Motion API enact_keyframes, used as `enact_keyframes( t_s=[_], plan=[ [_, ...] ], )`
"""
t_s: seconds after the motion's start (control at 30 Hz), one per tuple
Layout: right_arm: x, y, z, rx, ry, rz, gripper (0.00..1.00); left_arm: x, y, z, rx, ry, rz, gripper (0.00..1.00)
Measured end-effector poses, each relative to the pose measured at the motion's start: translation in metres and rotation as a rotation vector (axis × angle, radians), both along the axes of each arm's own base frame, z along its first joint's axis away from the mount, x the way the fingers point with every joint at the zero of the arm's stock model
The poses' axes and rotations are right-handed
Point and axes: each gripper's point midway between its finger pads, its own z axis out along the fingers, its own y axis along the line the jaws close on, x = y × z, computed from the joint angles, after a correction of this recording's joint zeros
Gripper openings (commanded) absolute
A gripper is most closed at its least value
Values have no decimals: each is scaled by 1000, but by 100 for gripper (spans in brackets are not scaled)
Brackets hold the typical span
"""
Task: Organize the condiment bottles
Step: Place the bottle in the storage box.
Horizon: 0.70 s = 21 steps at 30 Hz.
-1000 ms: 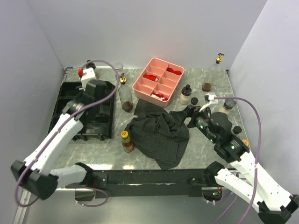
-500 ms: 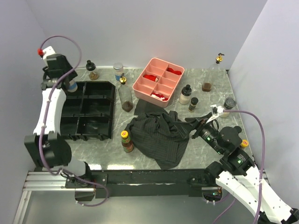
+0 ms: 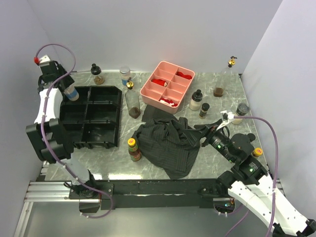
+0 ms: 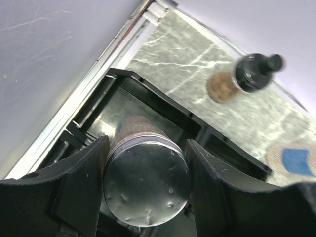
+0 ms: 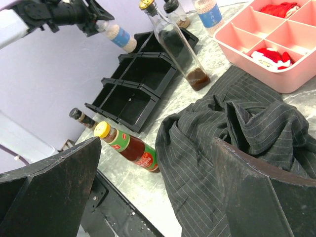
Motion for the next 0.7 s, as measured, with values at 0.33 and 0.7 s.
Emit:
enact_keyframes(
  t_s=[0.33,0.7],
  plan=[
    [1,1,2,2,-8,1,100,31,21,-53,-6,86,2,27],
    [2,1,-7,-17,-2,0,100,41,31,-59,-30,91,22,97]
  ],
)
